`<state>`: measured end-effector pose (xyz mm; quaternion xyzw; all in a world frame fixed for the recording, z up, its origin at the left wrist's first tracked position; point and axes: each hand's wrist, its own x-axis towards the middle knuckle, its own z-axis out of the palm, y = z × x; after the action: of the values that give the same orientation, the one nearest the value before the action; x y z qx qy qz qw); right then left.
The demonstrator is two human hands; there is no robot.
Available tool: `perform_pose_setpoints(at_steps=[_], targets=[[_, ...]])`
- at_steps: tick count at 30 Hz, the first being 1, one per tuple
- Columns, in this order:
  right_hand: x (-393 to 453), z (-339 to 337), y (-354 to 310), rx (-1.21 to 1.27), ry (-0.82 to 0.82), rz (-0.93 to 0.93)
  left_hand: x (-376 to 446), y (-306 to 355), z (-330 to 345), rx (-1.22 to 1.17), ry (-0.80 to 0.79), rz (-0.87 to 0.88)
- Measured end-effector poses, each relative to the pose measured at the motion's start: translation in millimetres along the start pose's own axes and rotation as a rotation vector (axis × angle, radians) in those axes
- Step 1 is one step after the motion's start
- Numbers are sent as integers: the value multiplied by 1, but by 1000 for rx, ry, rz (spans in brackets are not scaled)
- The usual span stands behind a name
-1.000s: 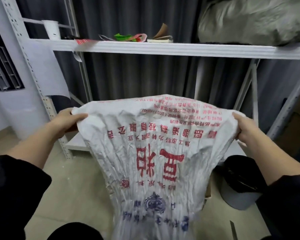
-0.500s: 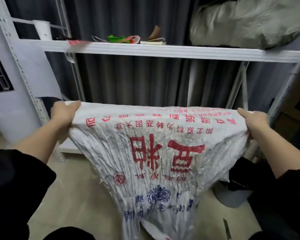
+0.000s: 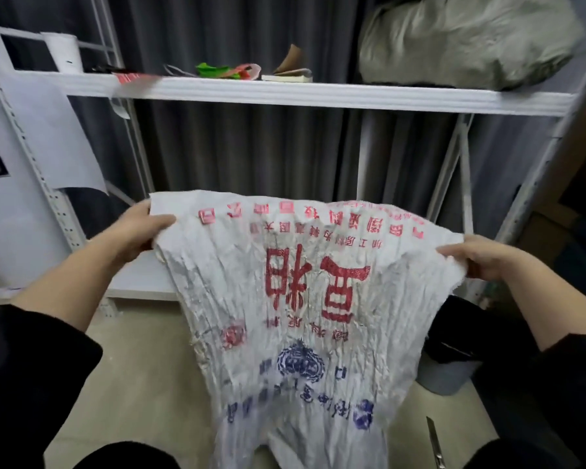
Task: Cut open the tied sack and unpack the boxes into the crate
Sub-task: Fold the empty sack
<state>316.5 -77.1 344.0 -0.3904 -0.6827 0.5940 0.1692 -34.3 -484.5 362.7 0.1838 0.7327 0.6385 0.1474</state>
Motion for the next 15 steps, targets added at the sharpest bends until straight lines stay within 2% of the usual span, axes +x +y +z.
perform_pose_setpoints(at_steps=[2, 3, 4, 6, 8, 10, 13, 14, 15], targets=[[8, -7, -11, 144, 174, 35, 2, 9, 0, -251, 200, -42], [9, -7, -17, 290, 228, 50, 3, 12, 0, -383, 189, -93], [9, -6, -20, 400, 266, 57, 2, 12, 0, -408, 135, -163], [1, -3, -19, 407, 232, 109, -1, 5, 0, -192, 3, -285], [-6, 0, -13, 174, 94, 172, 0, 1, 6, -91, 22, -297], [-11, 1, -14, 52, 1, 169, -2, 11, 15, -193, 55, -208], [-8, -1, -32, 359, -43, -87, -2, 30, 25, -525, -64, 39], [-5, -1, -37, 481, -32, -187, -4, 34, 28, -492, -123, 129], [-3, 0, -39, 549, -9, -266, -6, 35, 33, -362, -156, 180]])
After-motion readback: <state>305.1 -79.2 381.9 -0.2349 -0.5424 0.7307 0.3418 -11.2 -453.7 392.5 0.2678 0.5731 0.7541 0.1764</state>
